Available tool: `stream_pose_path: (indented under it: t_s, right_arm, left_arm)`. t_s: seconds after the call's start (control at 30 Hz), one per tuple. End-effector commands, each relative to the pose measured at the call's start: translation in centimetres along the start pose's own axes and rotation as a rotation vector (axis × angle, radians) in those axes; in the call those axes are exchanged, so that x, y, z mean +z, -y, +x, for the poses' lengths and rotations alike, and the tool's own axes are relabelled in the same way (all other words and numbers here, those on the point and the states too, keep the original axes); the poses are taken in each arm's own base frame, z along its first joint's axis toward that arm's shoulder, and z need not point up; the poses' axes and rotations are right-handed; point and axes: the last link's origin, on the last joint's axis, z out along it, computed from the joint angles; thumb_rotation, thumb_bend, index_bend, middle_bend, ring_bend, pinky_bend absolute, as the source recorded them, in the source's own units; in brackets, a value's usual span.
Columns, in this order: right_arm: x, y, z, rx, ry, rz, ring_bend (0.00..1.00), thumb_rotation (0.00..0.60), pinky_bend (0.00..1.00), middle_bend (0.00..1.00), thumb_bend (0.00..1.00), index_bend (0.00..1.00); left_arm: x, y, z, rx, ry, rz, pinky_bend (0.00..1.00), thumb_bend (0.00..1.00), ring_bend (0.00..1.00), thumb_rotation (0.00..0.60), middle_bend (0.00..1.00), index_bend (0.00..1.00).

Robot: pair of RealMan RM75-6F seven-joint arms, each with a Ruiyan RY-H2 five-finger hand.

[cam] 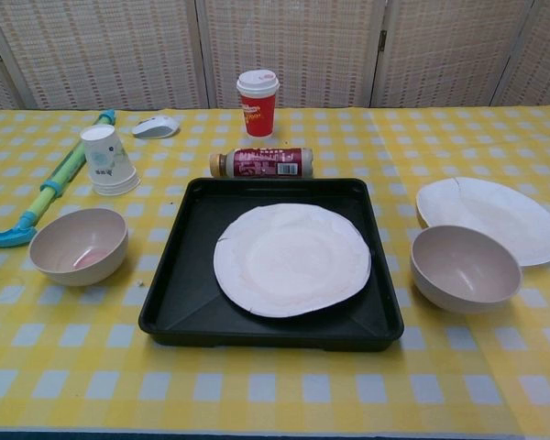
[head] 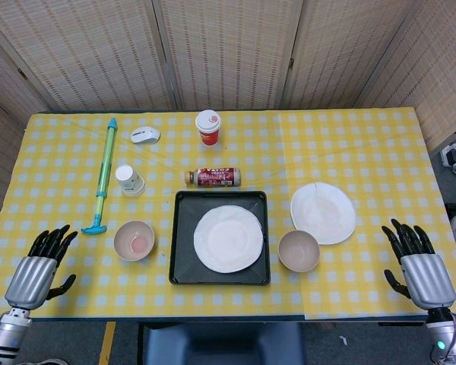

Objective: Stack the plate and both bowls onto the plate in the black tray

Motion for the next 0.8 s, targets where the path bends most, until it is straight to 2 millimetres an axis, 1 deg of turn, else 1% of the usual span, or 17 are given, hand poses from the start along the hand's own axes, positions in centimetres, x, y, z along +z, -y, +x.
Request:
stream_pose_path:
  t_s: [0.03,0.1,0.2,0.27,0.37,0.5,0.57,0.63,0.8]
  right_arm:
    - [0.1,0.0,-0.1,0.001,0.008,0.002,0.0,0.6,0.0,0.0,0.38,0.0]
    - [0.2,-0.1,-0.1,-0.009,0.008,0.004,0.0,0.6,0.0,0.0,0.38,0.0]
    - [1.0,0.1,-0.7,-0.018,0.024,0.025,0.0,0.6,0.0,0.0,0.38,0.01]
    - [2.1,0.2,-1.4,0.004,0.072,0.044,0.0,0.6,0.0,0.0,0.38,0.05]
    - [4.2,0.2,-2.1,0.027,0.095,0.077,0.0,0.6,0.0,0.0,0.38,0.19]
    - [6.8,0.4,-3.8,-0.024,0.089,0.117,0.0,0.6,0.0,0.0,0.38,0.35]
    - [7.8,0.5,-4.6,-0.047,0.077,0.119,0.0,0.6,0.0,0.0,0.38,0.41]
    - [8.9,0.7,-5.4,-0.059,0.073,0.121,0.0,0.6,0.0,0.0,0.38,0.45]
    - [11.0,1.6,-7.3,-0.05,0.081,0.136,0.0,0.6,0.0,0.02,0.38,0.47]
  left_arm:
    - [0.1,0.0,-0.1,0.0,0.004,0.0,0.01,0.36,0.0,0.6,0.01,0.07]
    - [0.1,0.0,-0.1,0.0,0.009,0.001,0.01,0.36,0.0,0.6,0.01,0.07]
    - [0.1,0.1,-0.2,-0.003,0.014,-0.001,0.01,0.36,0.0,0.6,0.01,0.07]
    - [0.1,0.1,0.0,-0.006,0.009,0.0,0.01,0.36,0.0,0.6,0.01,0.07]
    - [0.0,0.3,0.2,-0.018,0.001,0.004,0.01,0.36,0.0,0.6,0.01,0.06]
    - [-0.1,0.7,0.4,-0.021,-0.005,0.017,0.01,0.36,0.0,0.6,0.01,0.05]
    - [-0.2,0.9,0.5,-0.022,-0.003,0.026,0.01,0.36,0.0,0.6,0.01,0.05]
    - [-0.3,1.1,0.6,-0.023,-0.006,0.034,0.01,0.36,0.0,0.6,0.01,0.05]
    - [-0.5,1.2,0.9,-0.024,-0.028,0.039,0.01,0.36,0.0,0.6,0.01,0.03]
